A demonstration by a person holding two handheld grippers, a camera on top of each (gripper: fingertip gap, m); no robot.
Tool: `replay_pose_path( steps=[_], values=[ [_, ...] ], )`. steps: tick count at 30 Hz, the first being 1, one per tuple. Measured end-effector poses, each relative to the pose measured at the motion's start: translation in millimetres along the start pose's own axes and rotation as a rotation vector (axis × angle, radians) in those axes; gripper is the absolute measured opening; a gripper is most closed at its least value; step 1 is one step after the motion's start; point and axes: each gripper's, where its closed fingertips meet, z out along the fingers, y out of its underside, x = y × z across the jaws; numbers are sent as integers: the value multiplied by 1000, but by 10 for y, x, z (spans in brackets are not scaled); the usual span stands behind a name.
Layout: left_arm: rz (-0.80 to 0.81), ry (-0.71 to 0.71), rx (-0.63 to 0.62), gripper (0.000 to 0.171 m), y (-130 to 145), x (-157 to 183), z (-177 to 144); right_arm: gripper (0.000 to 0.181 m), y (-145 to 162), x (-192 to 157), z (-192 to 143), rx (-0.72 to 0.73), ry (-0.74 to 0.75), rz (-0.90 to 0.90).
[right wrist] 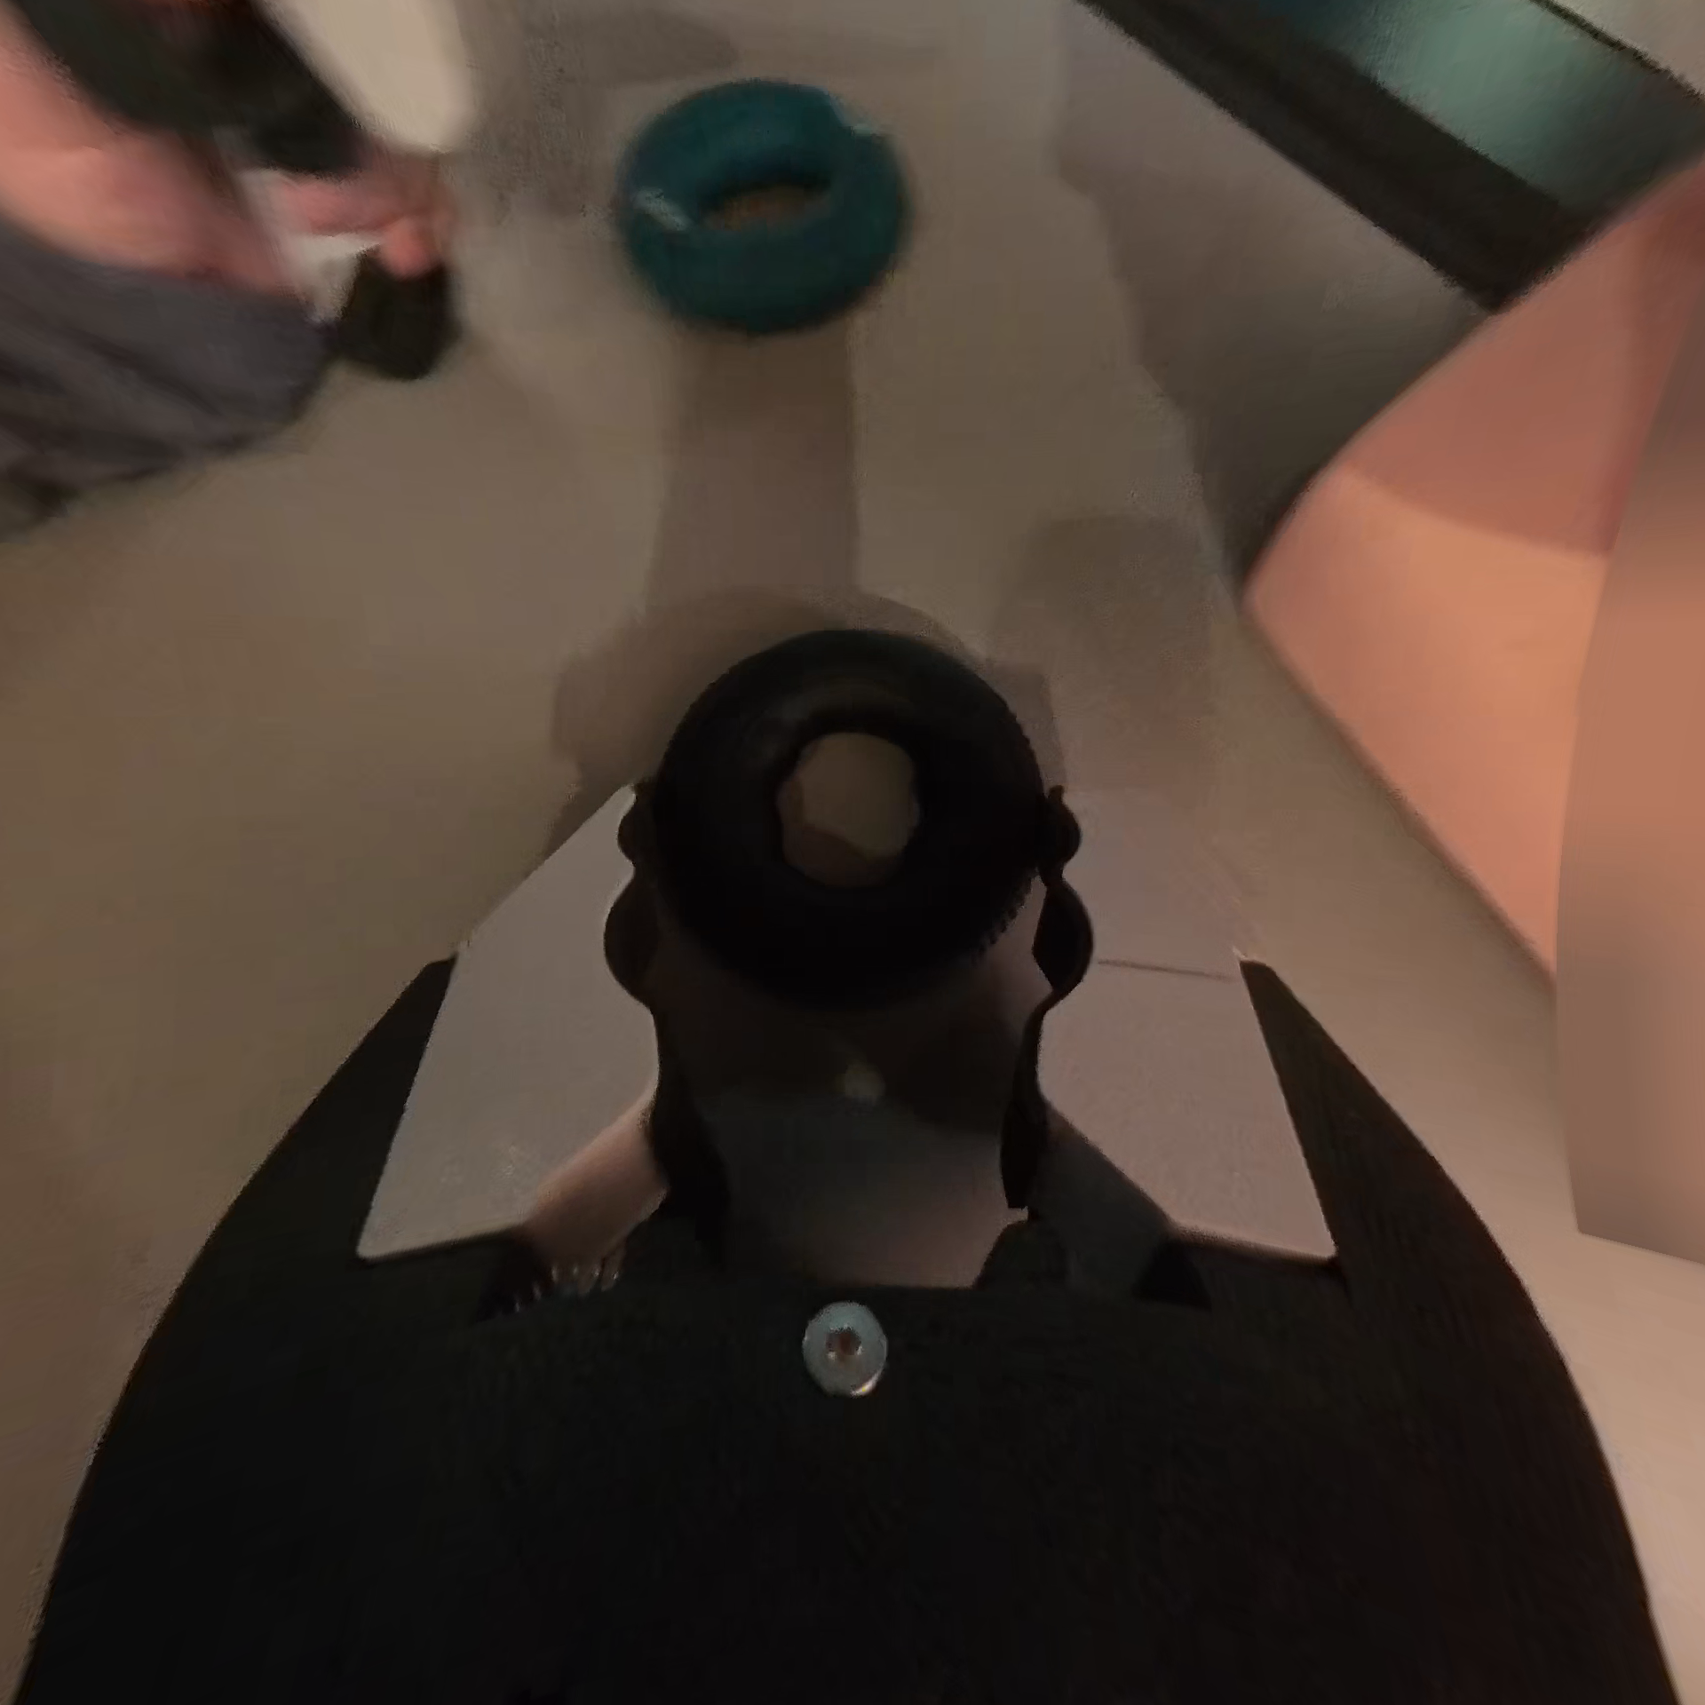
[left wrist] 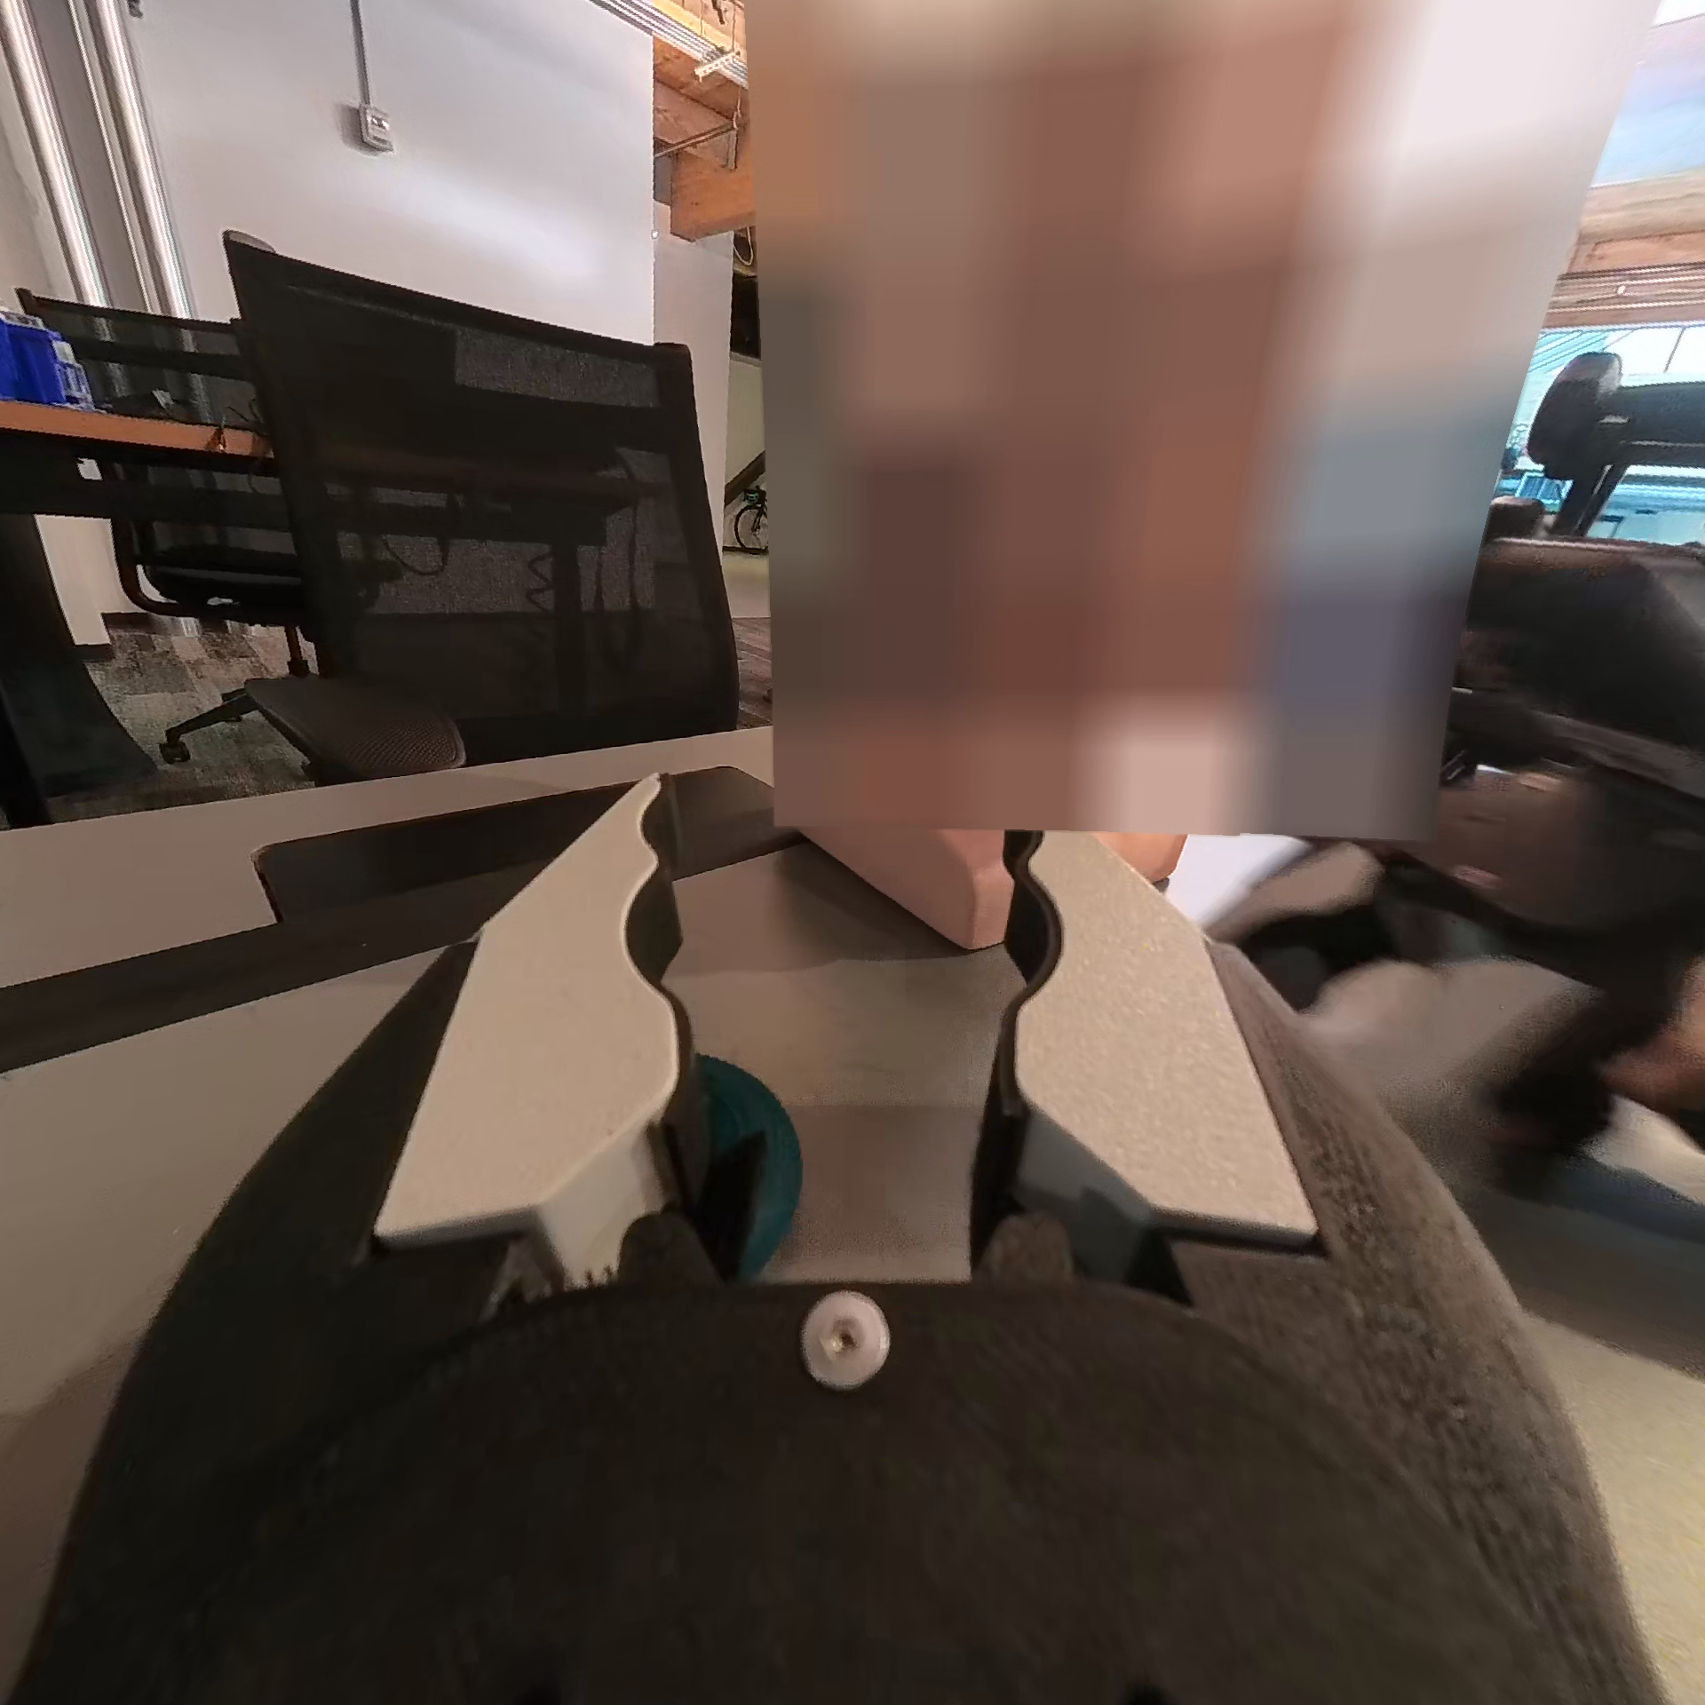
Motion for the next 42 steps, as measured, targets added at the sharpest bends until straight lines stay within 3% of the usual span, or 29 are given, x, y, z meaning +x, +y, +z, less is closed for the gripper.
replay_pose_path(
  steps=[5, 9, 13, 16, 18, 23, 33, 36, 39, 42],
  values=[
    [-2, -2, 0, 69, 1, -2, 6, 82, -99, -525, -489, 115, -219, -86],
    [10, 4, -3, 69, 9, 28, 23, 82, -973, -459, -1399, 330, -225, -267],
    [13, 4, -1, 69, 7, 31, 19, 81, -2086, 82, -2344, 473, -39, -433],
    [1, 3, 5, 69, -2, 19, 14, 82, -2701, 737, -2639, 461, 90, -427],
    [-5, 3, 5, 69, -3, 13, 14, 82, -2943, 1096, -2661, 433, 100, -371],
    [-8, 5, 4, 69, -1, 13, 16, 82, -3002, 1621, -2388, 257, 35, -234],
    [-9, 13, 2, 69, 3, 25, 29, 82, -2815, 1812, -2074, 72, -45, -155],
    [-12, 13, 4, 69, 1, 22, 27, 83, -2820, 1805, -2073, 89, -56, -127],
    [-9, 12, 4, 70, 0, 24, 27, 105, -2884, 1834, -2154, 160, 8, -155],
    [6, -6, 19, 71, -35, -3, 11, 103, -3196, 1544, -2567, 469, 82, -260]
  ],
)
